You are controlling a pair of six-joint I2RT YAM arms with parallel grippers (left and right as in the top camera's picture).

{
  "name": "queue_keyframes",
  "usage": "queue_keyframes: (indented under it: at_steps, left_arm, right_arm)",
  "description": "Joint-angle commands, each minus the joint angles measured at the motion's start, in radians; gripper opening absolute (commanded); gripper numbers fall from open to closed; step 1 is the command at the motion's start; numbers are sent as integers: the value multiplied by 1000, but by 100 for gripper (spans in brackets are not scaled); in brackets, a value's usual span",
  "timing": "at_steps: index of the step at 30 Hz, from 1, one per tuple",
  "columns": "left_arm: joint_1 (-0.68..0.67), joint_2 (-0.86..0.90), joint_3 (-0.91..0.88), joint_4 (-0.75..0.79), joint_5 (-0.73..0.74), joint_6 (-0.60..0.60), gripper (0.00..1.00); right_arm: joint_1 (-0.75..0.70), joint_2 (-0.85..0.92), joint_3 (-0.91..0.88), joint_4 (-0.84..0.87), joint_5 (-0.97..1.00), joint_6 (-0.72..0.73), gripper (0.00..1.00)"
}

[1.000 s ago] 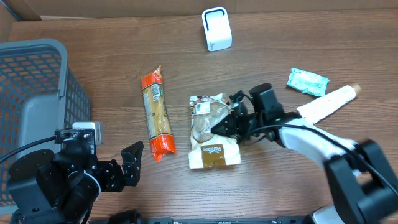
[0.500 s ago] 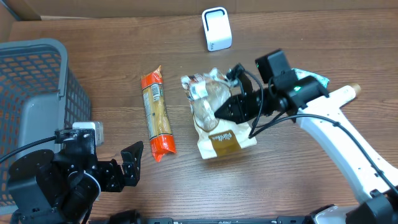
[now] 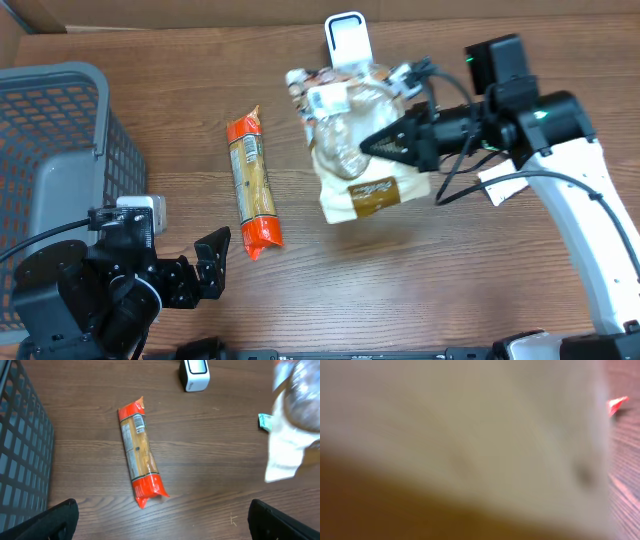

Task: Scan the item barcode
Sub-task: 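Lift the snack bag and carry it toward the white scanner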

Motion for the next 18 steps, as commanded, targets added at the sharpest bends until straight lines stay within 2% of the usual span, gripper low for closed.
queue_keyframes:
  at_steps: [1,6,9,15,18]
  left_arm:
    - [3,0,11,3,-4,15,100]
    - [3,0,11,3,-4,15,99]
    - [3,0,11,3,-4,15,100]
    - [3,0,11,3,-4,15,100]
    - [3,0,11,3,-4,15,100]
  right_arm:
    - [-42,-23,28,-2,-111,-24,4]
    - [-47,-23,29,-1,-104,-19,3]
    - [-43,-23,49,18,18,71,3]
    - [18,-13,228,28,550,220,3]
    - [93,10,298,41,937,239,3]
